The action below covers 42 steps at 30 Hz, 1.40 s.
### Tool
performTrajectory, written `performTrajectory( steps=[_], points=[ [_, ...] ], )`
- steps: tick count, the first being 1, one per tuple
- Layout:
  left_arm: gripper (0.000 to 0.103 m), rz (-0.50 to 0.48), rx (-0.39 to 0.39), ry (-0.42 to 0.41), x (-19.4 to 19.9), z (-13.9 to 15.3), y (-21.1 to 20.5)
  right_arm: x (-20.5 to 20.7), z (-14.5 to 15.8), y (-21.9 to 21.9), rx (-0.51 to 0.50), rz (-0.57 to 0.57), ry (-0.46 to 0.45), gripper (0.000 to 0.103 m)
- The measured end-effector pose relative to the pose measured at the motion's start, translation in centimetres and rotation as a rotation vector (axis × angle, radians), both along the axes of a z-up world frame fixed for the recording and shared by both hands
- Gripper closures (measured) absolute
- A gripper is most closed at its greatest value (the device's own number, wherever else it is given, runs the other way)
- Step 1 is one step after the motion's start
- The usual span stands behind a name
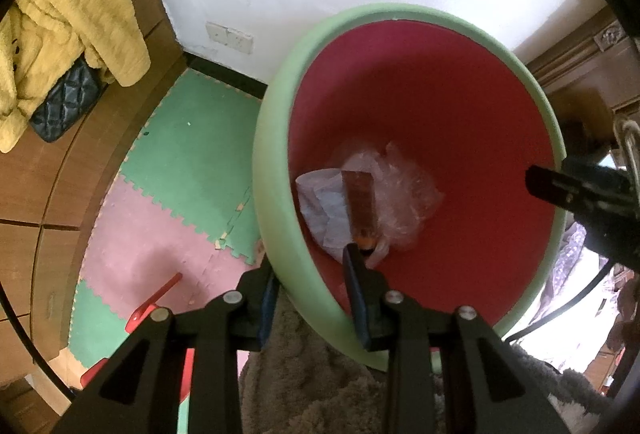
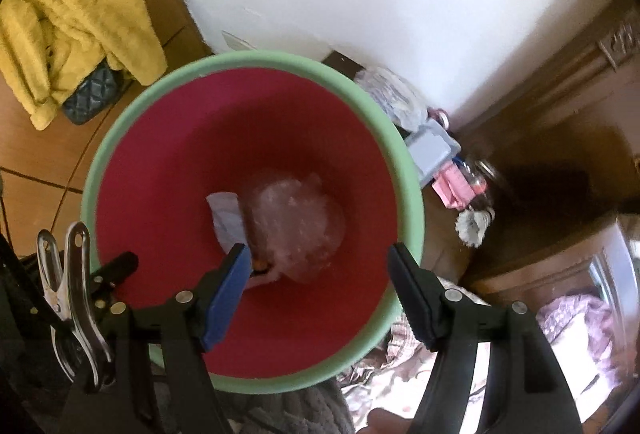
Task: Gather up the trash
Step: 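Lift the open right tool out of the bucket toward the nightstand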
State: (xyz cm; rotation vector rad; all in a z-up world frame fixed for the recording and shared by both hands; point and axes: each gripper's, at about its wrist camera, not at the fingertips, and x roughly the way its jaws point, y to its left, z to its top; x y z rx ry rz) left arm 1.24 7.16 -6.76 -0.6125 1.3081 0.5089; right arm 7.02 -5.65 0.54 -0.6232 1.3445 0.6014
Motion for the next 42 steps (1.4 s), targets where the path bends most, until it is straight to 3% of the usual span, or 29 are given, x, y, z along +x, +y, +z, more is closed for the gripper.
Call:
performTrajectory(
  steps=[12,22,25,42],
  points=[
    [0.07,-0.002,0.0,0.002,0.2,0.1,0.1,2.1,0.8,-2.6,-0.04,-0.073,-0.078,0.031],
    [0.071,0.02,-0.004,0.031,0.7,-0.4,0.2,4.4,-1.3,-6.1,-0.074,-0.182,-0.021,0.031],
    [0.072,0.027,0.003,0.04,0.9,-0.4,0.1,5.1,-1.6,-7.1,-0.063,-0.207,0.004,0.023],
    [0.074,0.096,0.019,0.066,2.0,-0.8,0.2,7.2,-2.5,-9.3,-0.019,-0.21,0.081,0.017]
  ],
)
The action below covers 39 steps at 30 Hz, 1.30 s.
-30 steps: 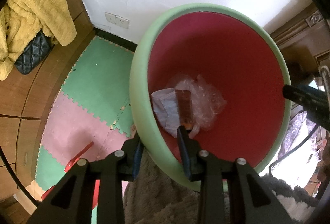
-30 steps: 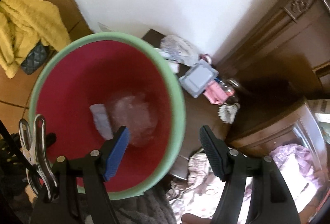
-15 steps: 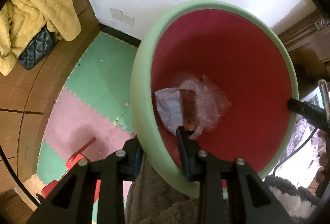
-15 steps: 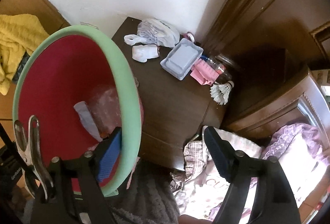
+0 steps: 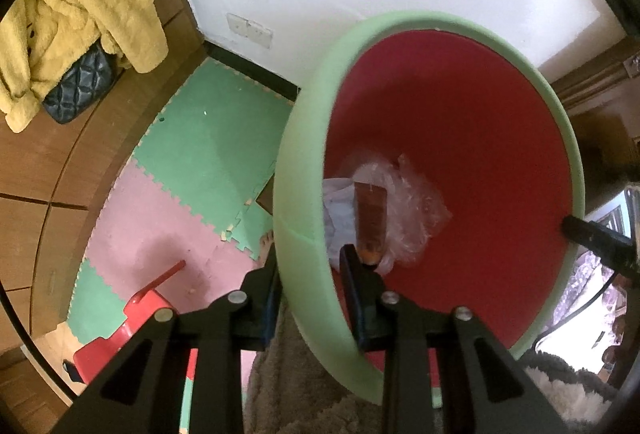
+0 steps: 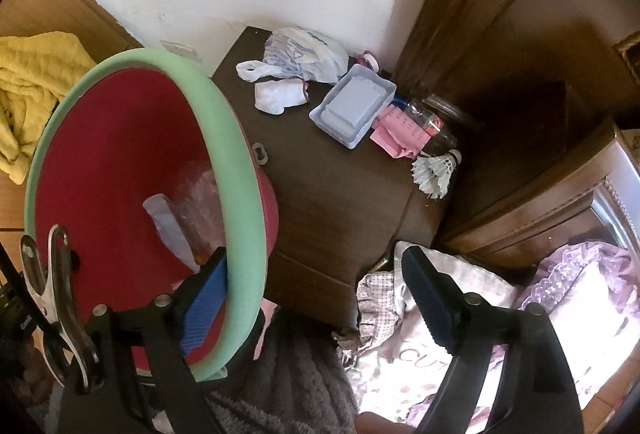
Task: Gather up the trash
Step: 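Lift the open right tool out of the bucket toward the nightstand, then reach the right tool to the white shuttlecock and close on it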
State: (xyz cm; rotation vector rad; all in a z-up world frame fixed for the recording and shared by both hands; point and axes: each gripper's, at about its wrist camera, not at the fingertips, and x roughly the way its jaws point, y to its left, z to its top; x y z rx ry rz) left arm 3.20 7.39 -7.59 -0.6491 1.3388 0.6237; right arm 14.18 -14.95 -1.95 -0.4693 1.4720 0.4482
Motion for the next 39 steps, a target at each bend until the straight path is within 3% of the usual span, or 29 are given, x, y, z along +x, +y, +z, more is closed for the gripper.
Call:
performTrajectory(
  steps=[7,13,19,26,30,35,39],
  points=[
    [0.075,0.028,0.013,0.043,0.7,-0.5,-0.2,0.9,0.2,-0.5,0.084,0.02,0.039,0.017],
    [0.075,0.056,0.02,0.068,0.8,-0.7,-0.1,1.7,2.2,-0.4,0.144,0.071,0.006,0.017],
    [0.075,0.059,0.035,0.097,1.0,-1.0,-0.2,3.7,3.0,-2.2,0.222,0.002,-0.022,0.017],
    [0.075,0.036,0.047,0.12,1.2,-1.4,-0.6,7.4,-1.2,-6.0,0.184,-0.197,0.055,0.017],
    [0.075,0.024,0.039,0.132,1.3,-1.6,-0.5,8.9,-5.5,-8.0,0.11,-0.278,0.127,0.017],
    [0.075,0.004,0.03,0.144,1.5,-2.0,-0.5,8.9,-11.3,-7.6,0.001,-0.243,0.199,0.017],
    [0.075,-0.011,0.026,0.157,1.4,-2.3,-0.6,8.6,-15.3,-6.7,-0.102,-0.203,0.205,0.017]
  ],
)
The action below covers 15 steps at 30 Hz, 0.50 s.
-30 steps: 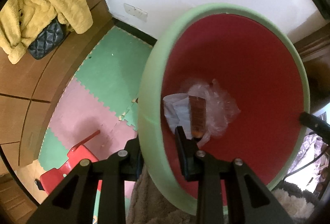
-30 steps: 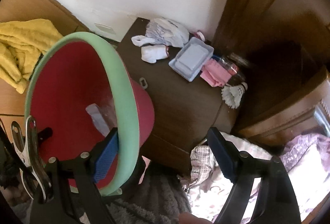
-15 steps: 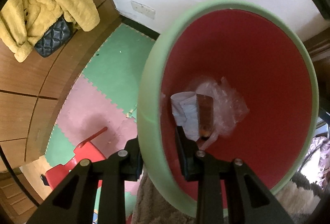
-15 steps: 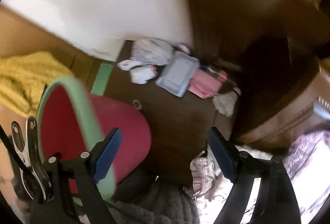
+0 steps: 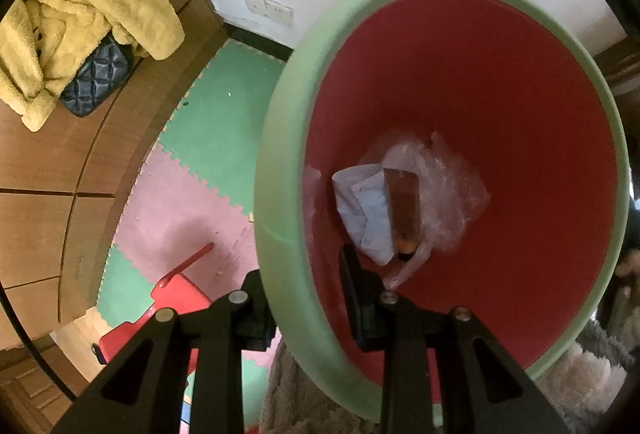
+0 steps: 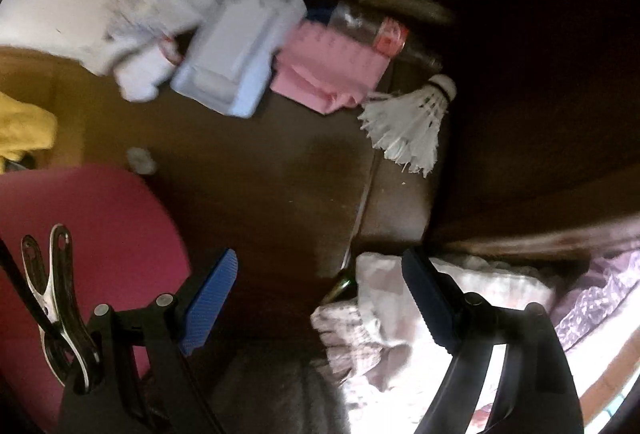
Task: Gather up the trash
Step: 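Reach the right tool to the white shuttlecock and close on it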
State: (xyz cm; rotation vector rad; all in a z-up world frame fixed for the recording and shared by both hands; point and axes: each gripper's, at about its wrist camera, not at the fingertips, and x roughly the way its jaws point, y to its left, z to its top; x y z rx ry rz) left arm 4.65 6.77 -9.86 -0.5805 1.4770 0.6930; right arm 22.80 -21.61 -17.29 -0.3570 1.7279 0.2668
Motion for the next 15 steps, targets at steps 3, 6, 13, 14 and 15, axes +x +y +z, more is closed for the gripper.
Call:
performTrajectory(
  steps=[3,6,13,14,15],
  points=[
    [0.075,-0.011,-0.003,-0.001,-0.1,0.0,-0.1,0.0,-1.9,0.5,-0.036,0.018,-0.004,0.017],
    [0.075,-0.025,0.001,-0.003,-0.1,0.0,-0.2,0.0,-3.9,0.6,-0.075,0.006,0.028,0.017],
    [0.075,-0.045,0.002,-0.001,0.0,-0.1,-0.2,-0.3,-7.1,0.6,-0.138,0.023,0.045,0.017],
    [0.075,-0.048,0.0,0.001,0.0,-0.1,-0.2,-0.3,-7.5,0.4,-0.141,0.015,0.049,0.017],
    [0.075,-0.051,0.0,0.003,0.0,-0.1,-0.3,-0.4,-8.0,0.3,-0.143,0.006,0.053,0.017]
  ],
)
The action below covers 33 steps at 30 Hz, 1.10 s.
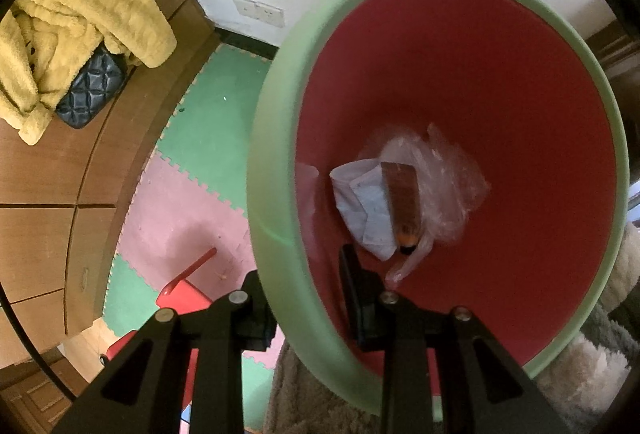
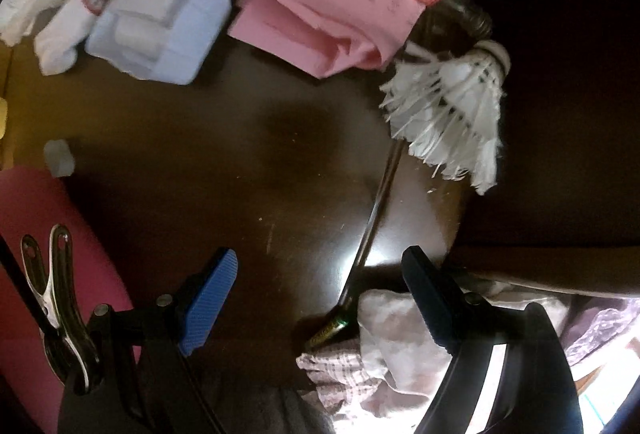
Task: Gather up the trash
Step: 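Reach the right tool to the white shuttlecock and close on it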
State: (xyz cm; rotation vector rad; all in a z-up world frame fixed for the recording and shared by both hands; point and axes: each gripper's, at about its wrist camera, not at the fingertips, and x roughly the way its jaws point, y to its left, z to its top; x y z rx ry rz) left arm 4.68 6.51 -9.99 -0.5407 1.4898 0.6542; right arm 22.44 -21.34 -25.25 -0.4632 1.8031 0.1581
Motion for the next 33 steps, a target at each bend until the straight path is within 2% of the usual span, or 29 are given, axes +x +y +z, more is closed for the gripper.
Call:
performTrajectory(
  steps=[3,5,9,16,18,23,31,32,33],
  points=[
    [0.075,-0.015,-0.001,0.007,0.2,-0.1,-0.2,-0.4,-1.3,-0.8,-0.032,-0.021,0.009,0.017],
    [0.075,-0.022,-0.001,0.007,0.2,-0.1,-0.4,-0.7,-2.0,-1.3,-0.013,-0.048,0.017,0.009],
    [0.075,-0.028,-0.005,0.006,0.2,-0.1,-0.5,-1.3,-2.7,-2.4,0.05,-0.097,0.016,0.0],
    [0.075,-0.041,-0.017,0.014,0.4,-0.5,-0.6,-1.8,-2.6,-2.1,0.064,-0.032,-0.014,0.0],
    [0.075,-0.044,-0.018,0.016,0.4,-0.5,-0.6,-1.6,-2.4,-2.3,0.056,-0.061,-0.025,0.002],
    [0.075,-0.047,-0.027,0.014,0.3,-0.7,-0.5,-0.6,0.5,-3.4,0.133,-0.188,-0.148,0.002],
    [0.075,-0.065,-0.025,0.028,0.5,-0.7,-0.7,1.5,1.0,-3.8,0.09,-0.213,-0.243,0.002],
    [0.075,-0.066,-0.026,0.029,0.5,-0.8,-0.7,1.7,0.9,-4.0,0.091,-0.217,-0.246,0.007],
    [0.075,-0.067,-0.026,0.031,0.5,-0.8,-0.7,1.8,0.9,-4.2,0.092,-0.218,-0.247,0.02]
  ],
)
